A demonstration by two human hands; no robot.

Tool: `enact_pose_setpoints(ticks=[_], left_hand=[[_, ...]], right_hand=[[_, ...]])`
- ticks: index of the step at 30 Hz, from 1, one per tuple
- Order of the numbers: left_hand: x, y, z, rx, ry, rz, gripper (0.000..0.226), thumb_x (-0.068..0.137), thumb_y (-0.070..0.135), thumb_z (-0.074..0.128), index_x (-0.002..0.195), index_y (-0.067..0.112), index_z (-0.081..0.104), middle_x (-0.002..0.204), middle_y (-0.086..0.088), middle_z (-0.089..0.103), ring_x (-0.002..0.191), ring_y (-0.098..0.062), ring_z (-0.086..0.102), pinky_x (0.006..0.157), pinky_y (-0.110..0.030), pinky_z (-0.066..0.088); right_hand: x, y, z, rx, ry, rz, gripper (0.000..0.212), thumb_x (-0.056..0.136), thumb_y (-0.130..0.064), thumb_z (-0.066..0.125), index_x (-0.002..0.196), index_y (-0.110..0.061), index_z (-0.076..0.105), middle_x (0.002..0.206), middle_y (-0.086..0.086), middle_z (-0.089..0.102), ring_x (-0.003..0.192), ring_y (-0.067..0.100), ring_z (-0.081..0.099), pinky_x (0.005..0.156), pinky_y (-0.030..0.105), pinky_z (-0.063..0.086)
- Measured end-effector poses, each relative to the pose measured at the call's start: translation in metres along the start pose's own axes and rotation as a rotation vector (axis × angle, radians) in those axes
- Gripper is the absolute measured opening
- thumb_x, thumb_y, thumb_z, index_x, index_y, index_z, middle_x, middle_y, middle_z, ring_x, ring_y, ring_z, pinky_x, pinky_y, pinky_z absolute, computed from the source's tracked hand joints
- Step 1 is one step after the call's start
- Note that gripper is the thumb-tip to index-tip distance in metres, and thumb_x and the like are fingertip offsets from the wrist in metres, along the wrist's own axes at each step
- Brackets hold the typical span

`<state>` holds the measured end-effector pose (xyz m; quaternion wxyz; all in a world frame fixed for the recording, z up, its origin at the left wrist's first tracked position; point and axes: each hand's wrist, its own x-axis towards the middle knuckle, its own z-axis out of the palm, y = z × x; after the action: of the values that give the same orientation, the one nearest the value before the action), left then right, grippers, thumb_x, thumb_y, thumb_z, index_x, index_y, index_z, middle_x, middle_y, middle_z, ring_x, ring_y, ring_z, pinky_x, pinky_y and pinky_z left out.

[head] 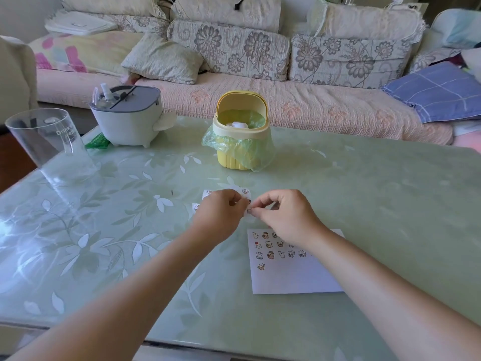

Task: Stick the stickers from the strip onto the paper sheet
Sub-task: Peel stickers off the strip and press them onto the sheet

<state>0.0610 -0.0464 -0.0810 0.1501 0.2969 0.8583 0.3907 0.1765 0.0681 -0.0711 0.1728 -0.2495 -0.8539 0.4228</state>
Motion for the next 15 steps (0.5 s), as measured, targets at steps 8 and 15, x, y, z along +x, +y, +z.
enact_pose_setpoints(ticks=[8, 15], left_hand=[[-0.020, -0.013, -0.001, 0.166, -0.009, 0.075, 0.021, 0.093, 0.043, 0.059, 0.105, 0.028, 0.066, 0.080, 0.015, 0.063, 0.068, -0.005, 0.054, 0.059, -0.024, 0.040], [-0.044, -0.021, -0.002, 0.234, 0.039, 0.425, 0.033, 0.087, 0.034, 0.070, 0.117, 0.026, 0.058, 0.100, 0.011, 0.051, 0.078, -0.002, 0.050, 0.067, -0.018, 0.041]], right_hand=[[-0.023, 0.002, -0.019, 0.113, -0.171, 0.243, 0.004, 0.086, -0.018, 0.077, 0.083, -0.016, 0.075, 0.067, 0.008, 0.069, 0.055, 0.012, 0.058, 0.043, 0.016, 0.037], [-0.046, 0.014, -0.025, 0.008, -0.278, 0.296, 0.005, 0.083, -0.021, 0.079, 0.084, -0.018, 0.076, 0.073, -0.006, 0.070, 0.052, 0.010, 0.057, 0.056, 0.019, 0.043]])
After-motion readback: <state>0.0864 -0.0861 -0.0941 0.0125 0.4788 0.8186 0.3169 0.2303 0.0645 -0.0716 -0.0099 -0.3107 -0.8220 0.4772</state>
